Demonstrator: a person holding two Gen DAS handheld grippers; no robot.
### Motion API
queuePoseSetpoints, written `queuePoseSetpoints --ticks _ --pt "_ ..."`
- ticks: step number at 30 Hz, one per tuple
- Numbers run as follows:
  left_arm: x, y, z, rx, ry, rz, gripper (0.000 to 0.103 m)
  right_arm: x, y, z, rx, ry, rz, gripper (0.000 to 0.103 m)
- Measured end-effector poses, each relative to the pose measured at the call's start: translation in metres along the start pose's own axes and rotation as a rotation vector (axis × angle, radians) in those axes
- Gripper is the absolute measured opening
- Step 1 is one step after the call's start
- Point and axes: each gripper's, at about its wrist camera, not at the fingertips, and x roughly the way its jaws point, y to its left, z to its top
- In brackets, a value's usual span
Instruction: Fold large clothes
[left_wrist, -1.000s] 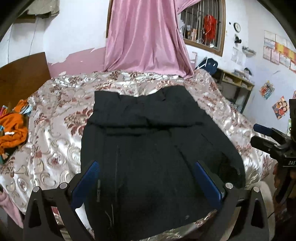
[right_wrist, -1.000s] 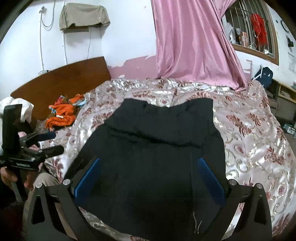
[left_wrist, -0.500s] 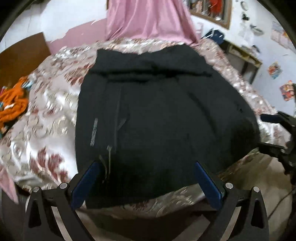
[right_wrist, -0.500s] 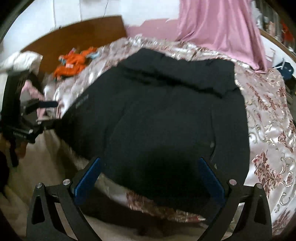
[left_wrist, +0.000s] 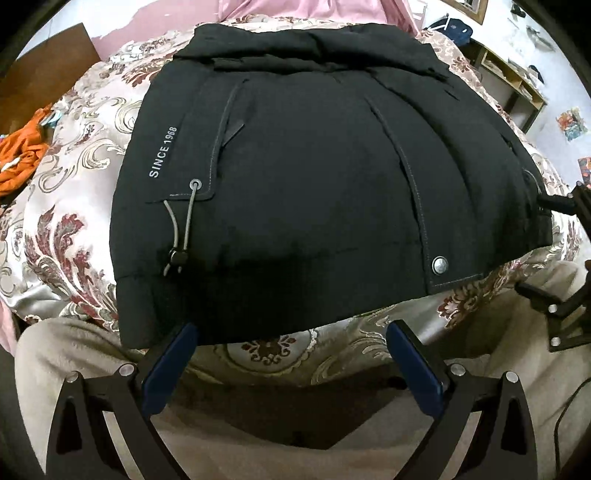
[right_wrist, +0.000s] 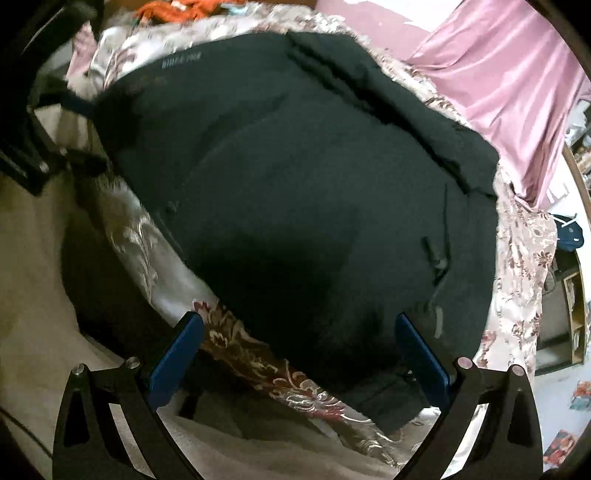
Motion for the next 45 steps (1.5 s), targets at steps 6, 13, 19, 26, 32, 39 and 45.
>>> queuePoseSetpoints --ticks 6,13,19,26,32,39,45 --pt "0.007 0.001 0.0 0.0 0.018 0.013 0.103 0.025 0.013 -0.002 -0.055 0.079 -0.077 0.101" --pt "0.007 0.006 0.001 -0.025 0.02 -0.009 0.103 0.043 0.019 -0.001 -0.1 0.1 -0.292 0.101" --pt "0.007 0.012 0.0 -0.031 0.022 -0.018 0.103 0.034 0.004 0.001 -0.001 0.056 -0.304 0.101" --pt "0.008 0.014 -0.001 -0.036 0.029 -0.021 0.103 0.039 0.024 -0.004 -0.12 0.079 -0.181 0.101" --pt "0.017 0.013 0.005 -0.027 0.055 -0.005 0.103 0.067 0.043 -0.008 -0.229 0.142 -0.329 0.101" --pt "0.002 0.021 0.01 0.01 -0.02 -0.03 0.103 0.038 0.028 -0.001 -0.117 -0.01 -0.317 0.1" --pt "-0.004 0.022 0.002 0.133 -0.057 -0.058 0.103 -0.002 -0.003 0.002 0.063 -0.122 -0.203 0.1"
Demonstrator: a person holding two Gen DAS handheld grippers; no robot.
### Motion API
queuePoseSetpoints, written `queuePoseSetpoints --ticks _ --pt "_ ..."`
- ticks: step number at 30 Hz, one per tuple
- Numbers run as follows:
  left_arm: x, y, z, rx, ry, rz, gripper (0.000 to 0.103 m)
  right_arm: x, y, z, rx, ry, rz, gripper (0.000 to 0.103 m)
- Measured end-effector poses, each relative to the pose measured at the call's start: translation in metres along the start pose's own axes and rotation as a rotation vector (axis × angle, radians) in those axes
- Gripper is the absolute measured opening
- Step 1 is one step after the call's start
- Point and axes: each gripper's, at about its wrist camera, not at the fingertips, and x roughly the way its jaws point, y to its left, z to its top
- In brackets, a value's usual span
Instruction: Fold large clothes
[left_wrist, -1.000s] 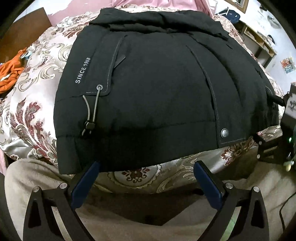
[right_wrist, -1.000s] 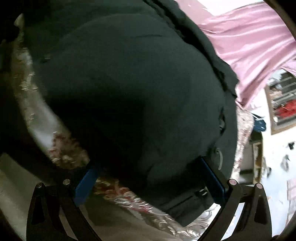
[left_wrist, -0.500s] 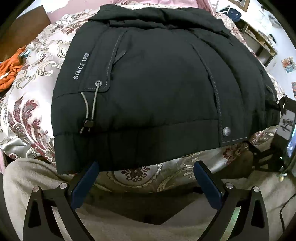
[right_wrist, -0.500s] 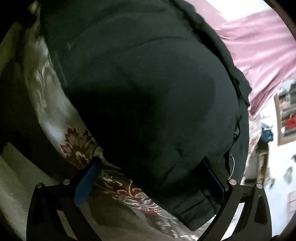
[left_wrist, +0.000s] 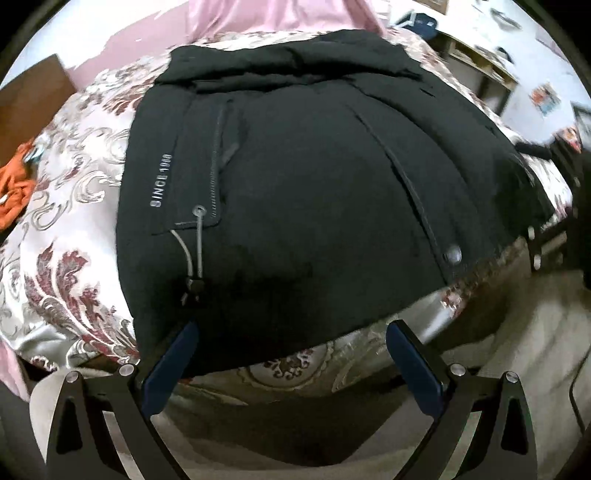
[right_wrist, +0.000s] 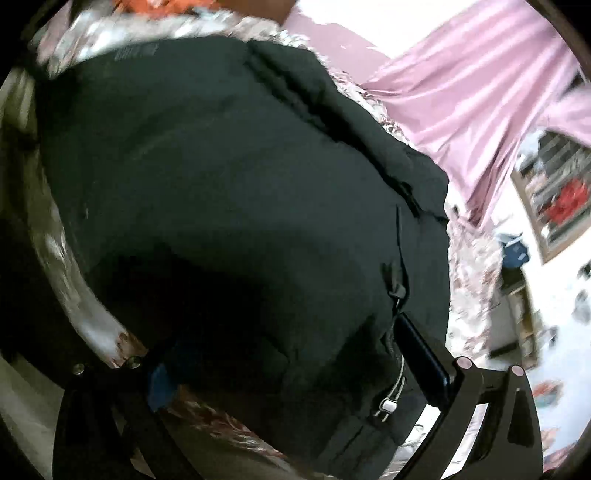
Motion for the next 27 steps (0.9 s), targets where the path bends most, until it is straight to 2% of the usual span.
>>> queuePoseSetpoints --ticks 3,6,10,13,17,21,27 --pt "-0.001 -0.003 -0.005 0.03 -0.001 -0.028 0.103 -0.005 -0.015 0.004 0.054 0.005 0.06 0.1" --pt "0.004 -0.011 -0.008 0.08 0.005 0.012 0.103 -0.009 -0.032 0.008 0.122 0.015 0.135 0.1" --pt "0.017 -0.027 -0.006 0.141 0.033 0.169 0.103 -0.005 -0.06 0.025 0.233 0.016 0.241 0.1" --pt "0.025 -0.032 -0.002 0.175 0.028 0.28 0.103 0.002 -0.075 0.032 0.299 -0.01 0.285 0.1" --pt "0.028 -0.034 0.003 0.197 -0.019 0.42 0.103 -0.002 -0.072 0.033 0.301 -0.037 0.273 0.1" --pt "0.026 -0.025 0.008 0.151 -0.059 0.518 0.103 -0.005 -0.068 0.027 0.294 -0.027 0.232 0.1" --pt "0.01 -0.01 0.015 0.074 -0.162 0.532 0.103 -0.002 -0.063 0.011 0.313 0.009 0.182 0.1"
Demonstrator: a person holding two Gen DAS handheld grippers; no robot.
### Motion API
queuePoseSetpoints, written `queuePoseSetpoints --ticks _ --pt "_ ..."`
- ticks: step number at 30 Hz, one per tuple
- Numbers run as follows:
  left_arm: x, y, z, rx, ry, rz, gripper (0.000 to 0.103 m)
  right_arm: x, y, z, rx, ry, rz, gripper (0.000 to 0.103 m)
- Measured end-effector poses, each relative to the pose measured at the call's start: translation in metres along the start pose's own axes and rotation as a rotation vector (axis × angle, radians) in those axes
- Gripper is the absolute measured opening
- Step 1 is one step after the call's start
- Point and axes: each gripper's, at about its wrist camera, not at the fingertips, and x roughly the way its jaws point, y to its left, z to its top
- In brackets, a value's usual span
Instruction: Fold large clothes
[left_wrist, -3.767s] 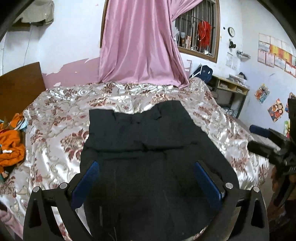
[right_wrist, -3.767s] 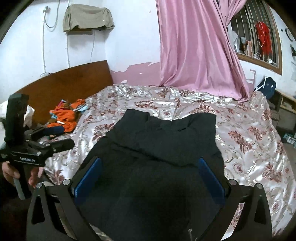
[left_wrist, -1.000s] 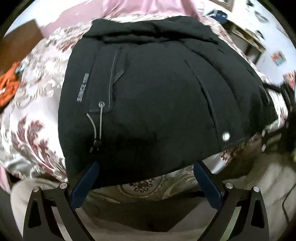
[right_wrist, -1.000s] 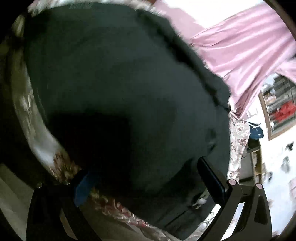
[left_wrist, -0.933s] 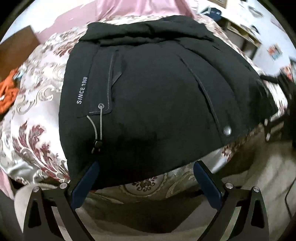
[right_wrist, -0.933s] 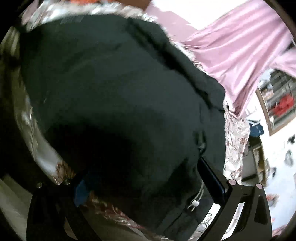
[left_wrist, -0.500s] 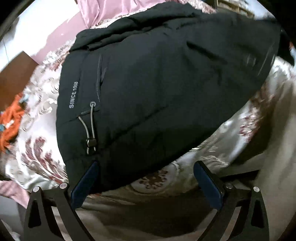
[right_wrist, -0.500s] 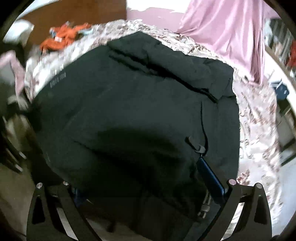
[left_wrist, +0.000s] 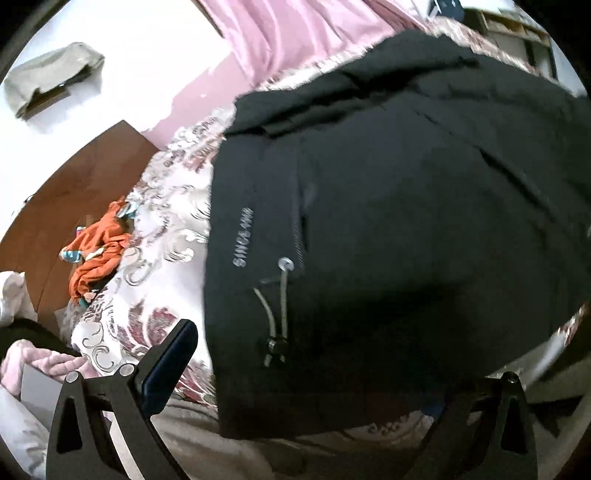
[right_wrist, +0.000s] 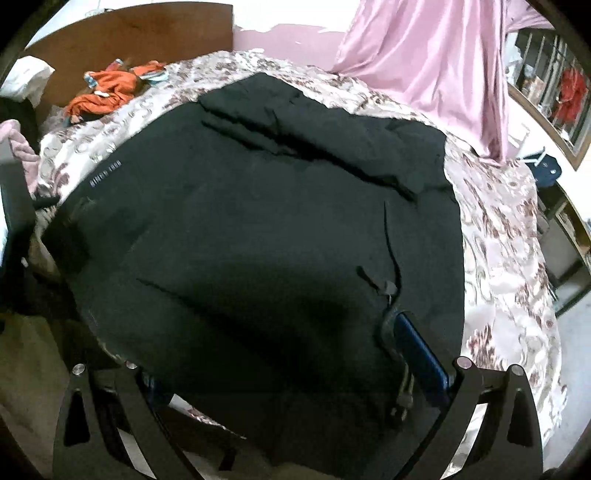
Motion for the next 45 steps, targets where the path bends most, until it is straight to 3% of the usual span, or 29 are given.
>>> queuePoseSetpoints --ticks 7,12,15,19,24,29,31,34,37,40,42,45 --pt "-0.021 0.02 0.002 -0.097 -0.15 0.062 0.103 0.017 -0.009 -0.018 0.144 0.062 0.044 0.1" --pt "-0.033 0.023 0.003 -0.118 -0.218 0.089 0.103 0.028 0.002 -0.03 0.099 0.126 0.029 0.101" --pt "-0.033 0.022 0.002 -0.121 -0.216 0.087 0.103 0.036 0.021 -0.031 -0.015 0.181 -0.025 0.101" --pt "-0.035 0.022 0.003 -0.12 -0.214 0.081 0.103 0.044 0.046 -0.033 -0.164 0.21 -0.165 0.101" --pt "-0.034 0.02 0.002 -0.124 -0.214 0.076 0.102 0.026 0.047 -0.028 -0.152 0.099 -0.267 0.099" --pt "-0.037 0.019 0.002 -0.129 -0.219 0.066 0.102 0.013 0.038 -0.025 -0.108 0.047 -0.193 0.071" --pt "-0.039 0.017 0.002 -0.125 -0.224 0.063 0.099 0.012 0.04 -0.027 -0.118 0.034 -0.179 0.05" --pt "-0.042 0.017 0.002 -0.128 -0.241 0.05 0.09 0.007 0.045 -0.025 -0.128 -0.009 -0.191 0.036" --pt "-0.049 0.015 0.006 -0.12 -0.291 0.02 0.074 0.003 0.041 -0.023 -0.088 -0.05 -0.181 0.032" --pt "-0.054 0.011 0.014 -0.082 -0.342 0.013 0.054 0.0 0.034 -0.021 -0.015 -0.088 -0.166 0.025" --pt "-0.057 0.007 0.02 -0.041 -0.367 0.004 0.033 -0.004 0.03 -0.017 0.03 -0.126 -0.164 0.022" --pt "-0.06 0.001 0.031 -0.001 -0.392 0.007 0.02 -0.01 0.024 -0.013 0.087 -0.186 -0.162 0.016"
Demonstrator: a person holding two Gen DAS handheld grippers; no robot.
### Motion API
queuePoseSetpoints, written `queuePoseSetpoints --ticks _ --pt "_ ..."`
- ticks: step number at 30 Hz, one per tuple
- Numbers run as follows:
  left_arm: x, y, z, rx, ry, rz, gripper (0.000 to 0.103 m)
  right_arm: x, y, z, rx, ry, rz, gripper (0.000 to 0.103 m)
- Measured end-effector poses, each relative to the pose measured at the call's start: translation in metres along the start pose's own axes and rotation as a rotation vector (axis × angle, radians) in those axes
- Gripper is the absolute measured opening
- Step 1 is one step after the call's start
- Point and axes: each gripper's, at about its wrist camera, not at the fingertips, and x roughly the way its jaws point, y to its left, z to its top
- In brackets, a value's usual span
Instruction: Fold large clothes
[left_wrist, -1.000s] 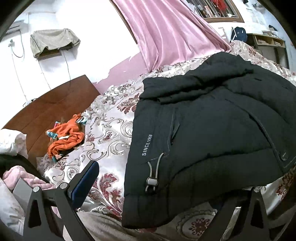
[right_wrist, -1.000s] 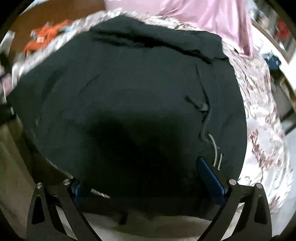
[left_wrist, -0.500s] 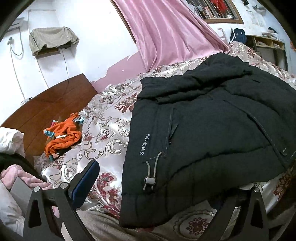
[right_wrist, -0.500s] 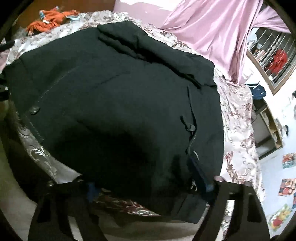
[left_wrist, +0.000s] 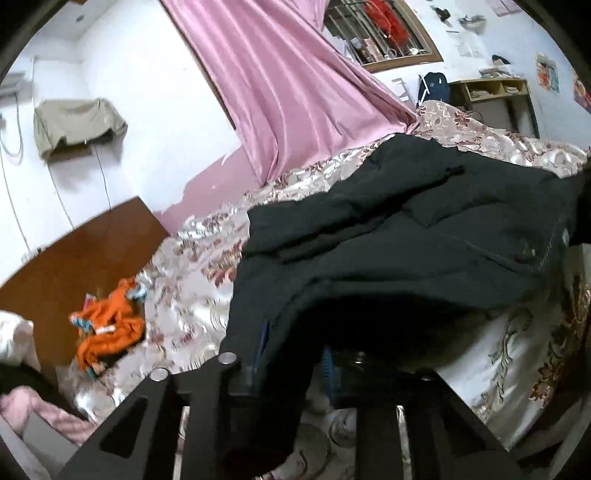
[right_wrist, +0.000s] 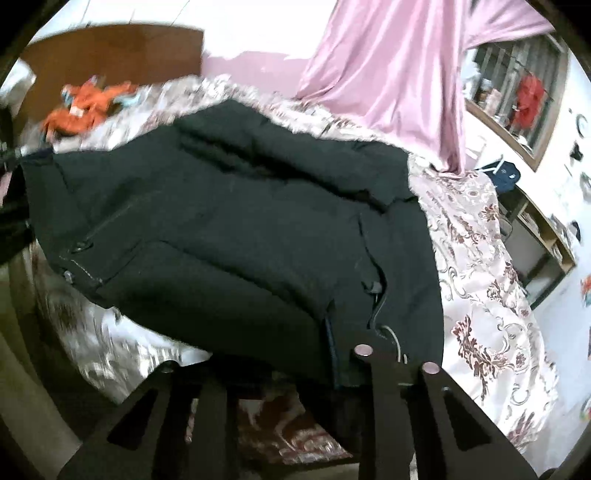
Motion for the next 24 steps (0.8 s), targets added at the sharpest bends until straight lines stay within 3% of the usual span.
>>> queuePoseSetpoints --ticks 4,8,16,24 --pt "-0.003 0.014 0.018 -0.068 -0.038 -0.032 0.014 -0.012 -0.009 0.004 0.091 -0.083 0.003 0.013" --pt "-0.017 0.041 0.032 -0.209 -0.103 -0.077 0.01 -0.027 -0.019 0.008 0.156 -0.191 -0.005 0.011" --pt "-0.049 0.071 0.041 -0.272 -0.173 -0.061 0.009 -0.076 -0.013 0.021 0.161 -0.403 -0.043 0.009" --pt "-0.085 0.097 0.046 -0.248 -0.163 -0.1 0.008 -0.123 -0.005 0.023 0.106 -0.512 0.007 0.008"
